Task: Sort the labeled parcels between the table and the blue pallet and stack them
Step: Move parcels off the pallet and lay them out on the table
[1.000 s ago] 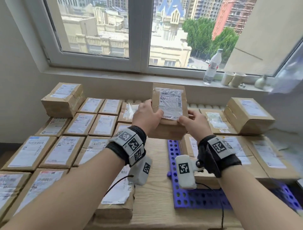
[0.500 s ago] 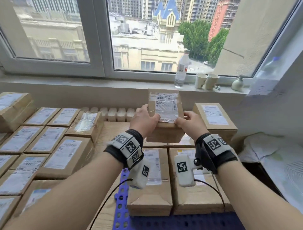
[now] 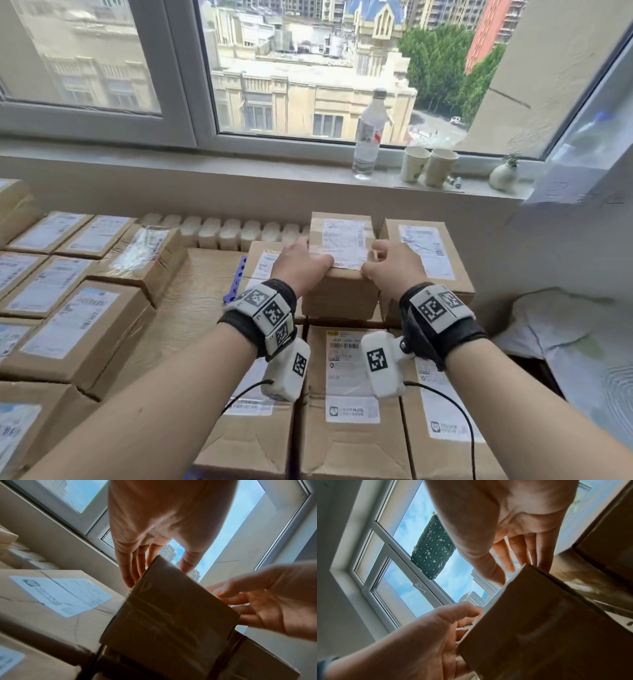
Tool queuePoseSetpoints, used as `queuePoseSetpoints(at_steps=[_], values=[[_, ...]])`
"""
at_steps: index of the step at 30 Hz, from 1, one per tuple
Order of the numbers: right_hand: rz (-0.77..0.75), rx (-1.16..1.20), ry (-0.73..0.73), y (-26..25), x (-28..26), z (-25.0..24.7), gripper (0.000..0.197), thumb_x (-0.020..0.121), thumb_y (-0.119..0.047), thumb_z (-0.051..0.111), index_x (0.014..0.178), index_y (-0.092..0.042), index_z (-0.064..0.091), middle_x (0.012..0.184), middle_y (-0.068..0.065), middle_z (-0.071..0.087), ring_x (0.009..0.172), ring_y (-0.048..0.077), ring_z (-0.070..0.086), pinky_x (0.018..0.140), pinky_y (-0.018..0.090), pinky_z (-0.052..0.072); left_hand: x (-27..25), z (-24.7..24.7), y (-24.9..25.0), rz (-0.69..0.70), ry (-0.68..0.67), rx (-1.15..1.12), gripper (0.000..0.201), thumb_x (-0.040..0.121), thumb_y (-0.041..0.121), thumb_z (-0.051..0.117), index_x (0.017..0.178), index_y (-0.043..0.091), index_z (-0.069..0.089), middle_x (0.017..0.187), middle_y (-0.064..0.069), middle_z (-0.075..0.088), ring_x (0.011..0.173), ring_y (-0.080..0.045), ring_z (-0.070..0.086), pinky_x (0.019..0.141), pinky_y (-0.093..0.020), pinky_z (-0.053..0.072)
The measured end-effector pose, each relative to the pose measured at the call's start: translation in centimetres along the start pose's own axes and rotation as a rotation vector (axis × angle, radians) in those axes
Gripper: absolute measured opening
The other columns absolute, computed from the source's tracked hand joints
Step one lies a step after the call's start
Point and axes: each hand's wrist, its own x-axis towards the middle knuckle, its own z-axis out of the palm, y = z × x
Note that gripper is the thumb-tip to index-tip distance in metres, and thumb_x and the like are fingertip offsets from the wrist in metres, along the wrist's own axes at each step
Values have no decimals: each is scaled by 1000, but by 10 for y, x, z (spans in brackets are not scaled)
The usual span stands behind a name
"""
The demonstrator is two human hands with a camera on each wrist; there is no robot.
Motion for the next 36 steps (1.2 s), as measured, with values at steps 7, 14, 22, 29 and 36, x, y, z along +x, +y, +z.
queuePoseSetpoints(at_steps=[7, 14, 22, 29, 36], values=[[-66, -16, 224, 16, 19, -30, 33, 82, -23, 60, 115, -28, 65, 133, -1, 56, 125, 21, 46, 101, 32, 37, 9, 21, 9, -74, -65, -3, 57, 83, 31, 58, 136, 19, 41, 133, -6, 51, 117, -24, 50, 99, -38, 43], [147, -169, 166, 59, 31, -42, 54, 80, -34, 60, 133, -33, 51, 144, 3, 39, 136, 27, 28, 112, 45, 25, 15, 28, 10, -126, -115, -87, 66, 82, 39, 57, 140, 19, 35, 132, -6, 55, 116, -26, 53, 99, -42, 44], [139, -116, 125, 70, 33, -37, 55, 77, -43, 65, 129, -31, 53, 139, 3, 44, 133, 26, 28, 109, 43, 30, 18, 35, 11, -136, -110, -71, 71, 85, 40, 57, 145, 17, 27, 140, -7, 48, 123, -27, 48, 101, -41, 41], [133, -203, 93, 64, 30, -30, 68, 65, -58, 67, 126, -33, 49, 142, 5, 39, 134, 30, 27, 108, 52, 30, 19, 36, 8, -137, -97, -60, 70, 86, 41, 57, 145, 17, 29, 139, -6, 50, 122, -27, 49, 101, -42, 42], [134, -212, 87, 62, 26, -30, 67, 64, -58, 65, 125, -35, 49, 139, 3, 41, 133, 28, 28, 107, 49, 29, 22, 35, 5, -148, -88, -84, 71, 84, 43, 59, 143, 16, 31, 137, -7, 51, 122, -28, 50, 103, -45, 42]])
